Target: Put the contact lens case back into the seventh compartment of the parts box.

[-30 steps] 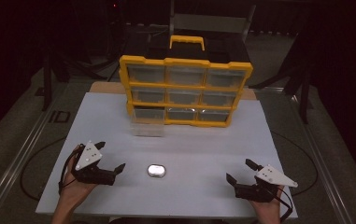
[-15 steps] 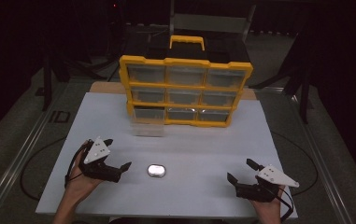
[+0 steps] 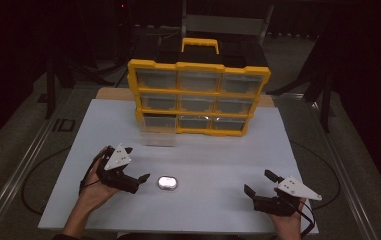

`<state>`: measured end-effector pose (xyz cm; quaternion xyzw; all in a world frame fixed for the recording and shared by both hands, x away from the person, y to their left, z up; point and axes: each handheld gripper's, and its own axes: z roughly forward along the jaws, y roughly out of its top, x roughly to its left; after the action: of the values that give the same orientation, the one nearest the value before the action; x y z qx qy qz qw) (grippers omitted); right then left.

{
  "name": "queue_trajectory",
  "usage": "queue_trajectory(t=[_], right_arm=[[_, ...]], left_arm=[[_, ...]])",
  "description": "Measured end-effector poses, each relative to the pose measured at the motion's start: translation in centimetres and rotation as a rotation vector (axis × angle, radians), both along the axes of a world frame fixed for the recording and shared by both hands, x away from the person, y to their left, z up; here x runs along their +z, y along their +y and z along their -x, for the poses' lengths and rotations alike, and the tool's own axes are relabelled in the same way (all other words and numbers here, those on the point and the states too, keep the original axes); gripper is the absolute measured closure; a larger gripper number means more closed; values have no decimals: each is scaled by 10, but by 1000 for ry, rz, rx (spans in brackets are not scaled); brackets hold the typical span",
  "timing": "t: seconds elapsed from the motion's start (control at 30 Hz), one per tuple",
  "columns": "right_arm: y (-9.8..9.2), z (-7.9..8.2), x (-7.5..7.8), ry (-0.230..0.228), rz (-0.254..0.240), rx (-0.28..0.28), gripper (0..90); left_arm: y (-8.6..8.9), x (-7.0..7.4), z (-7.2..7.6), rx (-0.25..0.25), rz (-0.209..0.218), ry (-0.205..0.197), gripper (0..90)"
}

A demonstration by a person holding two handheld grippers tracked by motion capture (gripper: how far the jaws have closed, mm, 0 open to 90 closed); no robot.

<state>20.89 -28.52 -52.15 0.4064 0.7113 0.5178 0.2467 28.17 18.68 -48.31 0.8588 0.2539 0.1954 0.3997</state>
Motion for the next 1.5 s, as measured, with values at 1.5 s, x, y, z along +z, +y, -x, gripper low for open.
queue_trajectory(t=[1.5], right_arm=[[-1, 0, 0, 1, -18, 1, 77]], left_arm=[[-59, -37, -29, -142, -161, 140, 1]])
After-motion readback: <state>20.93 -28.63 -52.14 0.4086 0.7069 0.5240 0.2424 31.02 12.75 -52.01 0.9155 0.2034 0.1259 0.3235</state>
